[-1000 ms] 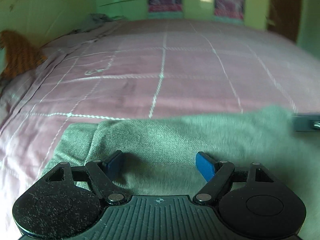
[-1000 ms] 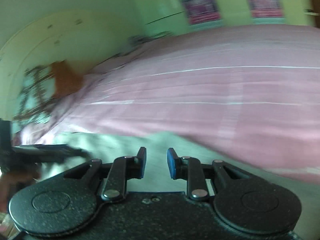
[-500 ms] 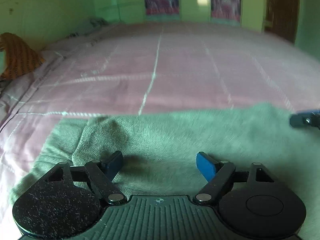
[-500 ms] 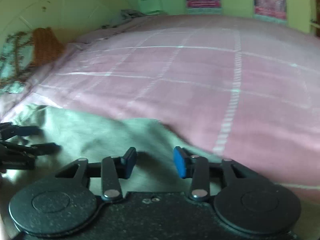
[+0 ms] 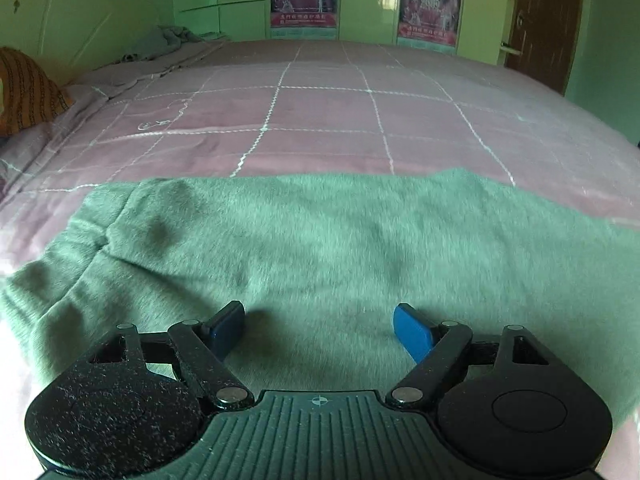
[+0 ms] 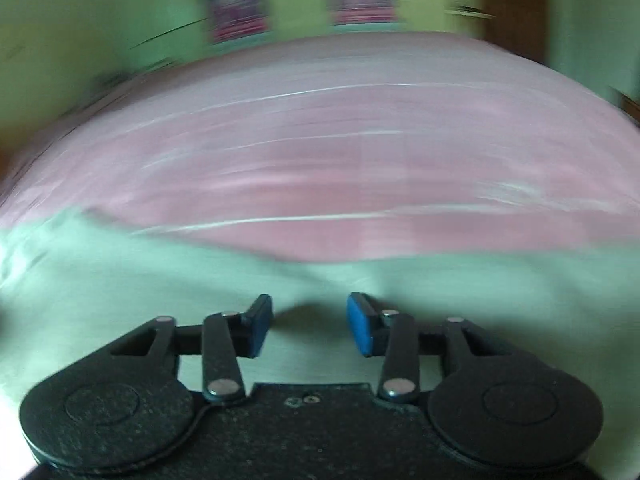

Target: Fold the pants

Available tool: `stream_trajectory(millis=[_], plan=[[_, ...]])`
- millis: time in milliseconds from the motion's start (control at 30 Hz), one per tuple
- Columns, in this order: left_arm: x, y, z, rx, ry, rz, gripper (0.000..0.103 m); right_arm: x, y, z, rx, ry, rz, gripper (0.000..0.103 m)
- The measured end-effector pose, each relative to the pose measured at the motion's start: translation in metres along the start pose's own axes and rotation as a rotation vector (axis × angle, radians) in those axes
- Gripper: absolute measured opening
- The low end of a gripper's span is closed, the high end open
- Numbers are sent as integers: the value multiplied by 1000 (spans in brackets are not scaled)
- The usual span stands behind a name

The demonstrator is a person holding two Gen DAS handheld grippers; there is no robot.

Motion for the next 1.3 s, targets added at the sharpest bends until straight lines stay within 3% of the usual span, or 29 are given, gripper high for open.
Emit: stream_trajectory(millis=[67,100,167,300,400,533,867,1067,1133,1167,1300], plan=[[3,-5,-14,-21,11,-20,81,-56,4,-30,-45,-110,119,37],[6,-7,-22,-39,11,-46,81,-74,5,-47,-82,-127,195,46],[14,-13,-34,-56,20,-95,81,-102,1,-84,-182,-94,327,45],[31,-25,-52,-81,46,-166,81,-149,-35,-141,-289,-79,520,44],[32,-36,-39,-5,74,-119,81,-169,-63,-154,-307,-23,656,43],[25,-36,-33,-1,80,-83,91,-174,-87,-141,-277,46,794,42],[22,-40,-32,-13,86,-80,92,-173,-88,-157,-402,-31,794,34],[23,-40,-33,-9,78,-81,93,-179,-86,-139,-351,-9,808,29],[23,-40,-32,-9,80,-84,93,-182,-83,-135,-339,4,807,23],[22,-40,-32,-9,82,-84,93,-181,-81,-138,-340,26,794,8],[22,-41,-32,-11,81,-84,93,-171,-72,-157,-433,72,764,7]])
Point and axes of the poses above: each gripper's, at about its wrist camera, not at the fingertips, and z roughly the way its jaws point, x to its left, y to its top, the point moved 7 cm from there along z, roughly the way its jaws point, and after that the axes turned 7 degrees about y, right-handed, at the moved point
